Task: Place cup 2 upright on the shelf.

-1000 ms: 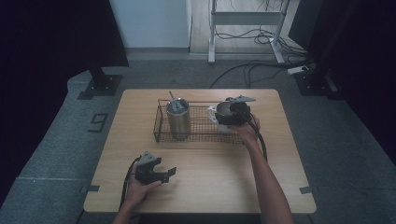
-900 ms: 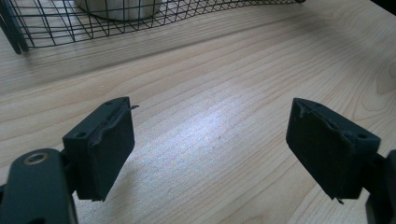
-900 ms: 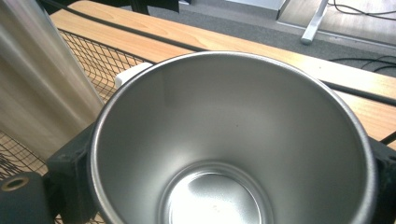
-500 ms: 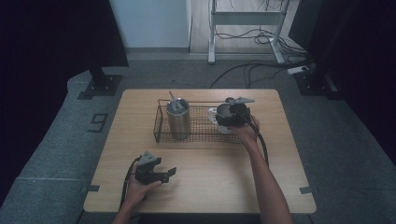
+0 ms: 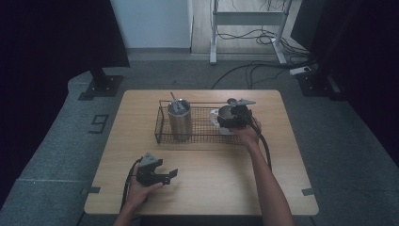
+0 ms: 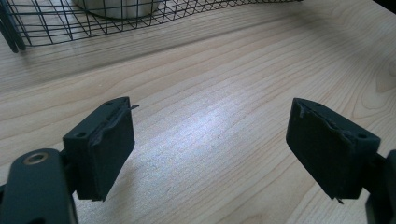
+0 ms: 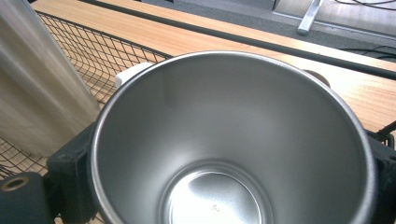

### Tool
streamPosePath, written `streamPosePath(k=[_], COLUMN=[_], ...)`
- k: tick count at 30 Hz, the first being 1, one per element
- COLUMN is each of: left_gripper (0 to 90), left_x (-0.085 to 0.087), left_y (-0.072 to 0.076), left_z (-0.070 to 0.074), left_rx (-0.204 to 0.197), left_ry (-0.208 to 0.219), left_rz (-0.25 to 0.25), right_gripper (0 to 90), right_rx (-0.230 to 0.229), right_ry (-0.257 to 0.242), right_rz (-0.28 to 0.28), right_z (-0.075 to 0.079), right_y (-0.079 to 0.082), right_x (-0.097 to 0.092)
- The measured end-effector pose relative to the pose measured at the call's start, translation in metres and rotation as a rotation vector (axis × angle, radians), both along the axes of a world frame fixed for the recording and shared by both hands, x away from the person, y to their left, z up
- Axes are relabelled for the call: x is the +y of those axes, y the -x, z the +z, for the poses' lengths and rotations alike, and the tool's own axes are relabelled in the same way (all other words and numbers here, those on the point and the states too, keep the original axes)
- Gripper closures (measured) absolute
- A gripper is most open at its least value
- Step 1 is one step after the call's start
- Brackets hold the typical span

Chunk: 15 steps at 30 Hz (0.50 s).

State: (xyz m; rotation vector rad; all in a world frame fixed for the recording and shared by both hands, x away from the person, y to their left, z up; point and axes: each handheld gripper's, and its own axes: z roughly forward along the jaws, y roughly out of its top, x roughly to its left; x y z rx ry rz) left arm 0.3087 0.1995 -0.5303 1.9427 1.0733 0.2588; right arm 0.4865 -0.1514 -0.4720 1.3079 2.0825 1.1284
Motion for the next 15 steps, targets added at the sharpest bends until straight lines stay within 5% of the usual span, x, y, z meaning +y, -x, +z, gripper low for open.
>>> streamPosePath(k=[15], left_gripper=[15.7], left_x=[-0.0005], left_y=[-0.0002], left_z=[-0.0007], left_rx=[0.006], left_ry=[-0.002], left_rz=[-0.006], right_gripper=[6.3], right_rx=[0.02], right_ry=[0.031], right_rz=[-0.016], right_z=[-0.008], right_y=[-0.0028], right_x=[0.0009])
